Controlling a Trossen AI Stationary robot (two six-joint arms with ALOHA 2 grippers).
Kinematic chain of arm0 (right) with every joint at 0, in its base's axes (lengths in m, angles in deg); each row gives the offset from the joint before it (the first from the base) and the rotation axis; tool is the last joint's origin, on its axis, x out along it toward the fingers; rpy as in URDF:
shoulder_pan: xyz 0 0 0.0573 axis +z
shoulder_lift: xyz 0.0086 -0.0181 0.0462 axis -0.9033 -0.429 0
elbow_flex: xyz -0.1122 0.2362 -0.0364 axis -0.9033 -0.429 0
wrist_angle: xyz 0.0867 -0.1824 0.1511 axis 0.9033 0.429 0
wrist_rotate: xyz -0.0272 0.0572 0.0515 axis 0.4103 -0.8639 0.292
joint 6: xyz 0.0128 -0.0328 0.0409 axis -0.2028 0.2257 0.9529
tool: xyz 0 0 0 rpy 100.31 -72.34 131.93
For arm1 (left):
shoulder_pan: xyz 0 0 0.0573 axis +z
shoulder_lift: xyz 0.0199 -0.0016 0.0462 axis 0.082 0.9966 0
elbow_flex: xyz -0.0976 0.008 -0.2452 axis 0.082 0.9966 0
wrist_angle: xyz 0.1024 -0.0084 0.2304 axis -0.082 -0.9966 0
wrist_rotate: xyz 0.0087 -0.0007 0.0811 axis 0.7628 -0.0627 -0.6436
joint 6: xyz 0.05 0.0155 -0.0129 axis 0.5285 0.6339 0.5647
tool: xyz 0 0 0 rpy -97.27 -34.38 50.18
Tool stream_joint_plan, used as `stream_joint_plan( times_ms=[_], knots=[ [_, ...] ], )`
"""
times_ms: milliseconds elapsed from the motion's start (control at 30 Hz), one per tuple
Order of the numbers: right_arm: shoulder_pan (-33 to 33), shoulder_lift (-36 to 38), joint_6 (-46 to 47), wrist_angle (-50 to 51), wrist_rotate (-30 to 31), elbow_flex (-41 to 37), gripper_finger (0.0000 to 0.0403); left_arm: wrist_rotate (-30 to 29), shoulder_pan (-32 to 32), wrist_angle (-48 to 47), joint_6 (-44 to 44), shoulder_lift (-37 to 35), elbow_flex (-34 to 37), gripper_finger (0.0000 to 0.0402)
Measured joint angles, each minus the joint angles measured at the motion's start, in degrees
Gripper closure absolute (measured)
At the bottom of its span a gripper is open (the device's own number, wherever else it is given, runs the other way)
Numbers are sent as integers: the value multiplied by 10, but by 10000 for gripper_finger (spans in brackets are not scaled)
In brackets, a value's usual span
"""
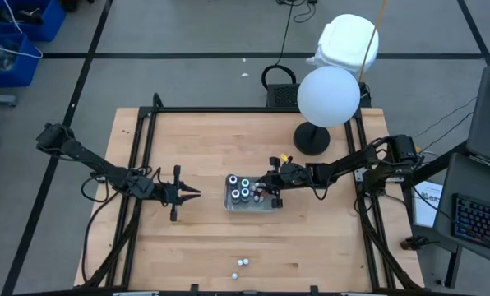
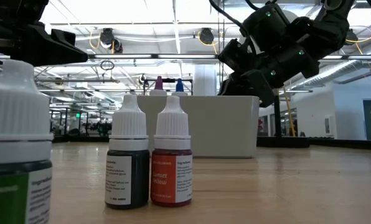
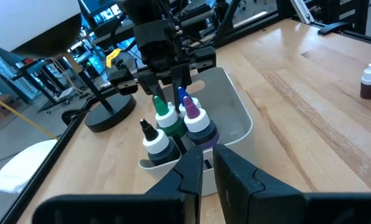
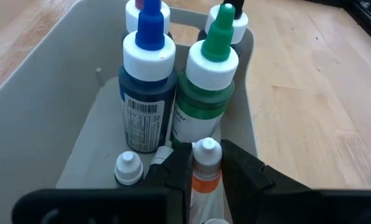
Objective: Pick & Place food coloring
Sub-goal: Put the small orange food coloring bottle into the gray bin, then put the small green food coloring bottle into the gray bin
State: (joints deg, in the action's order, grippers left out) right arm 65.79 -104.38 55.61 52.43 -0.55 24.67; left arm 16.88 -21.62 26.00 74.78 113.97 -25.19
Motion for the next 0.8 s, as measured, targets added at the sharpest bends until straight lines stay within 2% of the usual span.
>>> stream_joint_plan(
  times_ms=[367,667,800],
  knots=[
    [0,0,3,-8,-1,0,288,0,0,0,0,0,0,355],
    [0,4,-5,-6,1,1,295,0,0,0,0,0,0,355],
    [2,46,-32,31,5,10,299,0,0,0,-3,0,0,355]
  ],
)
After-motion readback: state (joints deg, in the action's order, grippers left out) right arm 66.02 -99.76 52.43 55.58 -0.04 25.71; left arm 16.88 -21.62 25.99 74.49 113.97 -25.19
